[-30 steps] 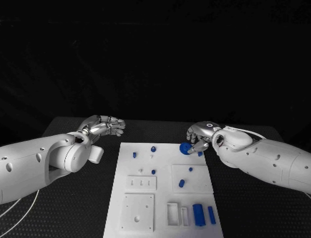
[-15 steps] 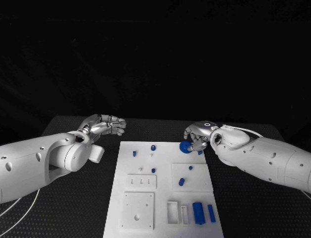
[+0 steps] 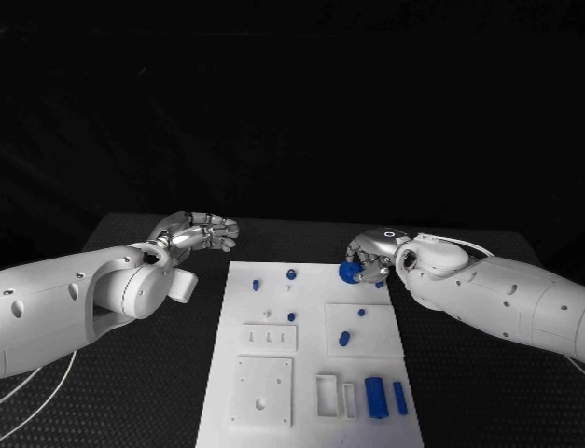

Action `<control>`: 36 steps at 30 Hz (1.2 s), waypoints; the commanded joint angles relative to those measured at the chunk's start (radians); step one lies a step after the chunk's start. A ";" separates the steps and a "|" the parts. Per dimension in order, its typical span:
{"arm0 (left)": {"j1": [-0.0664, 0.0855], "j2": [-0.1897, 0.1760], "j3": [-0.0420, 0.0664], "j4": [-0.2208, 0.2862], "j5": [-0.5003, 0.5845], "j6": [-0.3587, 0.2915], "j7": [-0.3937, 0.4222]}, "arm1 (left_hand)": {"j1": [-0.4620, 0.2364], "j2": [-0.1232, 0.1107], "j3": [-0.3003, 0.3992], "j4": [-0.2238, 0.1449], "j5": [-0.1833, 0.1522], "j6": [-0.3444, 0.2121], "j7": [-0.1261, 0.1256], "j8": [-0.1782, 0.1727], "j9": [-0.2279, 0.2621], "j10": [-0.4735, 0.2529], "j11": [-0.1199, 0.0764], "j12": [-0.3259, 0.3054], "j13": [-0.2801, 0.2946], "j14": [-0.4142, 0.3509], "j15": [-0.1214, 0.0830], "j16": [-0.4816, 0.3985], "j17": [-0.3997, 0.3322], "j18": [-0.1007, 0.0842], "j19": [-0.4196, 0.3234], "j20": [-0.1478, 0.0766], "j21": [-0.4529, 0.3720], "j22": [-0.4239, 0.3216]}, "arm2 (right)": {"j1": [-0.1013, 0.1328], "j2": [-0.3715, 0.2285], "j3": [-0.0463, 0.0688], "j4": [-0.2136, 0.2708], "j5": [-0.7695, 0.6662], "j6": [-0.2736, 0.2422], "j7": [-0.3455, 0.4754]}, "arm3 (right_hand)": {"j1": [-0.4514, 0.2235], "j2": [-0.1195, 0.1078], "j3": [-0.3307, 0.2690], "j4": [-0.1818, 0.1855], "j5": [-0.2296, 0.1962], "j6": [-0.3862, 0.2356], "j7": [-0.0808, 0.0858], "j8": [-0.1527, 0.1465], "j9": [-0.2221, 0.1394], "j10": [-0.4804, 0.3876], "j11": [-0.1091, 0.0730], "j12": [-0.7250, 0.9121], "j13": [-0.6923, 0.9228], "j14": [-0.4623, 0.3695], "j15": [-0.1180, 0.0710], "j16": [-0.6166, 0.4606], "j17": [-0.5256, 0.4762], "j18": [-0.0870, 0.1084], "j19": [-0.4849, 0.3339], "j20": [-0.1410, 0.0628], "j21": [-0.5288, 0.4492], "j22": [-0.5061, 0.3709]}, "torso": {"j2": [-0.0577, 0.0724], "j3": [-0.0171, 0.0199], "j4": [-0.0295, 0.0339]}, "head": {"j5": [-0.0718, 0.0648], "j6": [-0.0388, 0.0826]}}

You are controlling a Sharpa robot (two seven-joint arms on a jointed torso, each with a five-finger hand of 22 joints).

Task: Assemble the parts on the task board

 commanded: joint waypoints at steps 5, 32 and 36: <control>0.001 0.002 0.001 0.001 -0.006 0.013 0.010 | -0.008 0.003 0.003 -0.005 -0.004 -0.008 0.000 -0.003 0.001 -0.008 0.000 -0.005 -0.001 0.002 -0.002 0.002 0.001 0.016 -0.007 -0.002 0.005 0.020 | -0.009 0.003 -0.003 -0.009 0.002 0.051 0.014 | -0.008 0.009 0.005 0.002 0.000 0.034 0.009 0.008 0.001 -0.154 -0.010 0.009 0.003 -0.014 0.000 0.007 0.006 0.020 -0.006 -0.006 0.011 0.021 | 0.000 0.0009 -0.0006 | -0.001 -0.006; 0.001 0.004 0.001 0.000 -0.007 0.023 0.001 | -0.012 0.003 0.003 -0.001 -0.004 -0.010 0.003 -0.004 0.001 -0.011 0.002 -0.006 -0.002 0.001 -0.001 0.001 0.001 0.015 -0.007 -0.002 0.005 0.020 | -0.013 0.013 -0.013 -0.031 0.061 0.245 0.022 | -0.064 0.050 -0.007 -0.040 0.196 0.025 0.022 0.005 -0.006 -0.189 0.003 0.037 0.000 -0.043 0.013 0.011 0.046 0.020 -0.043 0.005 0.033 0.018 | 0.000 0.0028 0.0001 | 0.001 -0.015; 0.001 0.002 0.001 0.002 -0.008 0.020 0.001 | -0.012 0.003 0.004 -0.001 -0.004 -0.010 0.003 -0.004 0.001 -0.013 0.002 -0.007 -0.002 0.001 -0.001 0.001 0.001 0.015 -0.007 -0.002 0.005 0.019 | -0.013 0.011 -0.014 -0.028 0.045 0.183 0.029 | -0.061 0.068 0.005 -0.045 0.229 0.041 0.028 0.013 -0.004 -0.186 0.006 0.045 0.000 -0.042 0.015 0.013 0.052 0.020 -0.043 0.005 0.038 0.018 | 0.000 0.0023 -0.0006 | 0.001 -0.014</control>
